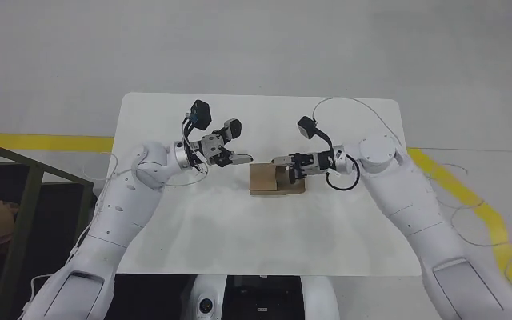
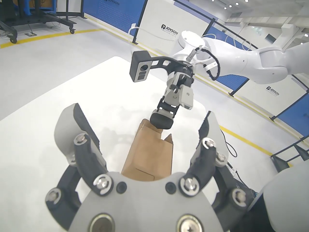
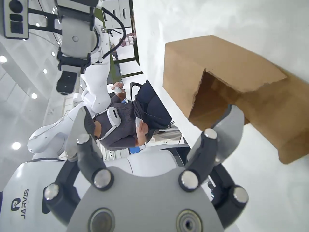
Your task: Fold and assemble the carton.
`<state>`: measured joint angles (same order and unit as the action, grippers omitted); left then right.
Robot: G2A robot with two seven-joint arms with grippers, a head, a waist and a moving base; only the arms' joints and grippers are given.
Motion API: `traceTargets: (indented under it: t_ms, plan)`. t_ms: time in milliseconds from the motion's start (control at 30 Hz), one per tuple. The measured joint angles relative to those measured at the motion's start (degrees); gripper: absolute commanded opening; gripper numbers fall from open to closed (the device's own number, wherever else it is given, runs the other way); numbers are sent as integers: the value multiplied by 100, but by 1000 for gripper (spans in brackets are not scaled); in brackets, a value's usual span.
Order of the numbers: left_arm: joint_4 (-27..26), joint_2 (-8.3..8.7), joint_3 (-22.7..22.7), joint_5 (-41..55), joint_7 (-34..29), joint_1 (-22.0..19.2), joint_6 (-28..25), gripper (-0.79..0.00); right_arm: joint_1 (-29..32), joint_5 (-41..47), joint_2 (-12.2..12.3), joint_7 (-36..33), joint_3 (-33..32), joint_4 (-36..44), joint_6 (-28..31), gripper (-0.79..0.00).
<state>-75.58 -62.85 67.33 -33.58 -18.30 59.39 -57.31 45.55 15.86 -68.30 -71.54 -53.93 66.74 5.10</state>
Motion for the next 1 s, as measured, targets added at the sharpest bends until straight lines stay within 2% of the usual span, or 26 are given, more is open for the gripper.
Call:
traceTargets:
  t_ms: [100,233,333,533,733,867,1000]
  plan:
    - [-97,7,-17,-81,1,92,102,0,370,-112,173,48,-466,712,49,0]
    - [-69,48,12,-540,-64,201,-19,0,789,-206,334,130,-986,1449,180,0]
    - [-5,66,-4,-691,114,301,-74,0,972,-242,395,219,-1210,1738,262,0]
    - [-50,182,-53,-1832,630,360,-69,0,1283,-313,473,560,-1521,2105,447,0]
    - [-65,338,-139,-3436,1833,294,-69,0,1465,-356,499,829,-1587,2320,577,0]
    - [23,412,-186,-4667,3088,264,-42,0,1515,-380,504,963,-1566,2390,644,0]
    - [269,448,-316,-5724,4285,271,239,0,1527,-384,509,1017,-1545,2406,698,0]
